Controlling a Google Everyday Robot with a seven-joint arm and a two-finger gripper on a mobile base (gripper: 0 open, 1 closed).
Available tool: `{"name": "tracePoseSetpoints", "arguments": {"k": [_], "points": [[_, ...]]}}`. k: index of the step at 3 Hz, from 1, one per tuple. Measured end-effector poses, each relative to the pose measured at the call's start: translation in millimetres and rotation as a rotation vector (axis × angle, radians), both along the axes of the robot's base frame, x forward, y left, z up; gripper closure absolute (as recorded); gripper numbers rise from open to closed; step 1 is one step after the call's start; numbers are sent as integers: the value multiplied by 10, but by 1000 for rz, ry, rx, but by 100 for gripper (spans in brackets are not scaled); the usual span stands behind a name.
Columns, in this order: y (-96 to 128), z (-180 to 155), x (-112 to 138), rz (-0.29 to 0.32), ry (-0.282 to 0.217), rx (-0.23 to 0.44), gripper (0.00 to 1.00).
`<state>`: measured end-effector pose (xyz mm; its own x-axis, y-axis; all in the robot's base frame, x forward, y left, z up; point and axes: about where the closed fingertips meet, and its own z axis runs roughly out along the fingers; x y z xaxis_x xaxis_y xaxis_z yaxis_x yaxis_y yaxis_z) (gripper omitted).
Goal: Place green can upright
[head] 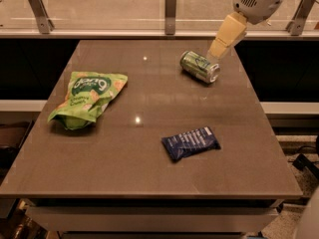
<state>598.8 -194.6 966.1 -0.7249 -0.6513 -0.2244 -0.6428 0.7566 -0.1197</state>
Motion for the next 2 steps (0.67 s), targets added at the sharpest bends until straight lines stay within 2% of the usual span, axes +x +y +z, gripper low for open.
{"name": "tracePoseSetpoints", "arguments": {"k": [2], "points": [[47, -258, 257, -47, 53, -38, 0]]}}
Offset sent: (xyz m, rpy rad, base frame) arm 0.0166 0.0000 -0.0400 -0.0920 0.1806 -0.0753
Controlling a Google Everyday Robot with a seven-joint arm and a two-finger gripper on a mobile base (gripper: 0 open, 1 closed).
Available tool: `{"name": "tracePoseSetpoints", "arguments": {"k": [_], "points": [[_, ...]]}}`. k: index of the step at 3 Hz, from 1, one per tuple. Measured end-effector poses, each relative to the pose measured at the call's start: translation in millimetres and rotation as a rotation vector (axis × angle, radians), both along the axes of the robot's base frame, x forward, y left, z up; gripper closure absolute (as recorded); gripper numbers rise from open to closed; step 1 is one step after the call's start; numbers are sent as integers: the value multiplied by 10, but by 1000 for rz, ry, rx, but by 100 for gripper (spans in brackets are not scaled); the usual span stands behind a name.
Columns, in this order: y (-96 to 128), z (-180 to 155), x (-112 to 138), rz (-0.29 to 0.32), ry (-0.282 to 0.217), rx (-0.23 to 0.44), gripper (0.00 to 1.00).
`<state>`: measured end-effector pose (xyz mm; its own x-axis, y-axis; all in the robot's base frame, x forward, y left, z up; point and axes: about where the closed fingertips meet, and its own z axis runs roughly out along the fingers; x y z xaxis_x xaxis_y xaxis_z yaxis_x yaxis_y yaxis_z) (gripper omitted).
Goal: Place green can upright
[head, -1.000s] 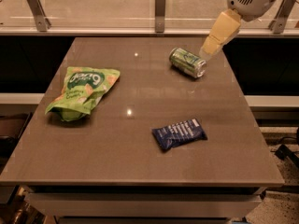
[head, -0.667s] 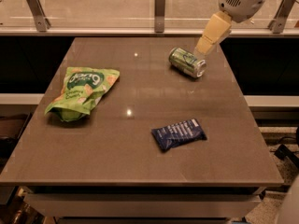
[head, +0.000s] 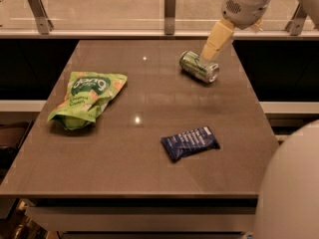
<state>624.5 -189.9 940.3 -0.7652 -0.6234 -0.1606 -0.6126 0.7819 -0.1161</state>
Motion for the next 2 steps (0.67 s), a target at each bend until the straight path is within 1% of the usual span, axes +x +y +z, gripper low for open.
{"name": "tracePoseSetpoints", "arguments": {"k": [1, 2], "points": [[73, -136, 152, -11, 24, -16, 0], [164, -248, 283, -9, 42, -23, 0]]}}
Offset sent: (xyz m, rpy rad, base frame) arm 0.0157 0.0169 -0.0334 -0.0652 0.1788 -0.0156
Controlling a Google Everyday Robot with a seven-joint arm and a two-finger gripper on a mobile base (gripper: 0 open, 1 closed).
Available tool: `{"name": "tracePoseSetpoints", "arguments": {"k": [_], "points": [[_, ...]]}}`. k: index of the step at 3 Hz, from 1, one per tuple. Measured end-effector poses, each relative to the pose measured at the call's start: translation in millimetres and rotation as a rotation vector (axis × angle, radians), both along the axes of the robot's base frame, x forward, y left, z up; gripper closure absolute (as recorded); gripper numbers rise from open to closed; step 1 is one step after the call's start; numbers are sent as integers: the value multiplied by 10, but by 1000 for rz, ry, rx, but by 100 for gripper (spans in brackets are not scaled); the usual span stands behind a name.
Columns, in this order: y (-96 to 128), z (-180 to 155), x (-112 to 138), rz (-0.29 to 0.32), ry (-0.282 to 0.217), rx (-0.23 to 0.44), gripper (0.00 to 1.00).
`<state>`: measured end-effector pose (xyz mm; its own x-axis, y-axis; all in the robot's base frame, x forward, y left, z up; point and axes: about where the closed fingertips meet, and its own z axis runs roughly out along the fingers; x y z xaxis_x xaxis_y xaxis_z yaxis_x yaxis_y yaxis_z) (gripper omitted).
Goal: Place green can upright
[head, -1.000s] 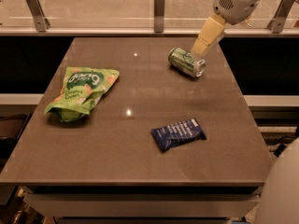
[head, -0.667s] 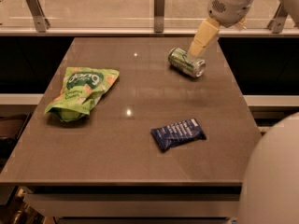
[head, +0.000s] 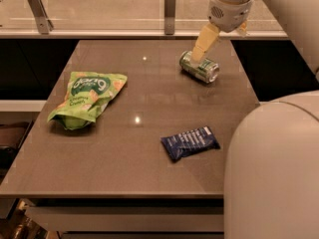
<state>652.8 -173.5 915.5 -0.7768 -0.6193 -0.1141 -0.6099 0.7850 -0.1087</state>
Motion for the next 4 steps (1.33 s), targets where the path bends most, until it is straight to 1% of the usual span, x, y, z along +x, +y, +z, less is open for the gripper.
{"name": "tracePoseSetpoints", "arguments": {"k": [2, 4], "points": [[168, -179, 179, 18, 27, 1, 0], [244, -342, 258, 30, 51, 25, 0]]}}
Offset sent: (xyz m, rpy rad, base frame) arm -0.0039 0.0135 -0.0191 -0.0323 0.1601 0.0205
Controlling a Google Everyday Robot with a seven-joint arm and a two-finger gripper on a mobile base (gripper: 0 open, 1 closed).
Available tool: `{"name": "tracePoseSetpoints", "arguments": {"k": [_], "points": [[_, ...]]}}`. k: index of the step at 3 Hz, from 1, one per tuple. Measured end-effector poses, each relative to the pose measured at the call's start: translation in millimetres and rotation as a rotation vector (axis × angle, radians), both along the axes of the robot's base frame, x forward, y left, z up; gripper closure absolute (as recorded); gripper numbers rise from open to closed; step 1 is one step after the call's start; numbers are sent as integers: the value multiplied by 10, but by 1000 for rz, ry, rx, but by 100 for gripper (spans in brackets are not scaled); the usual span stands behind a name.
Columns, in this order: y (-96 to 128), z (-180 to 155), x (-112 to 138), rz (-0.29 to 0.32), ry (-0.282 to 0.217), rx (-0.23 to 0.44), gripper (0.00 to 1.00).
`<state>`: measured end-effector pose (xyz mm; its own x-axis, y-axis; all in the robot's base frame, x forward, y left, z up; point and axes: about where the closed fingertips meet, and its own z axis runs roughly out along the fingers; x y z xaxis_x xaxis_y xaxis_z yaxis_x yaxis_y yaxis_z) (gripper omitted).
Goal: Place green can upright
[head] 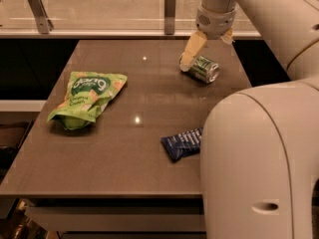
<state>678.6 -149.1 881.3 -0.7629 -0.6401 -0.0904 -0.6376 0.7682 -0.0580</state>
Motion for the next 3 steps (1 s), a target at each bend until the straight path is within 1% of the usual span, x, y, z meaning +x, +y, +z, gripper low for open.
{"name": "tracePoseSetpoints", "arguments": {"k": [3], "points": [[78, -245, 128, 9, 34, 52, 0]]}}
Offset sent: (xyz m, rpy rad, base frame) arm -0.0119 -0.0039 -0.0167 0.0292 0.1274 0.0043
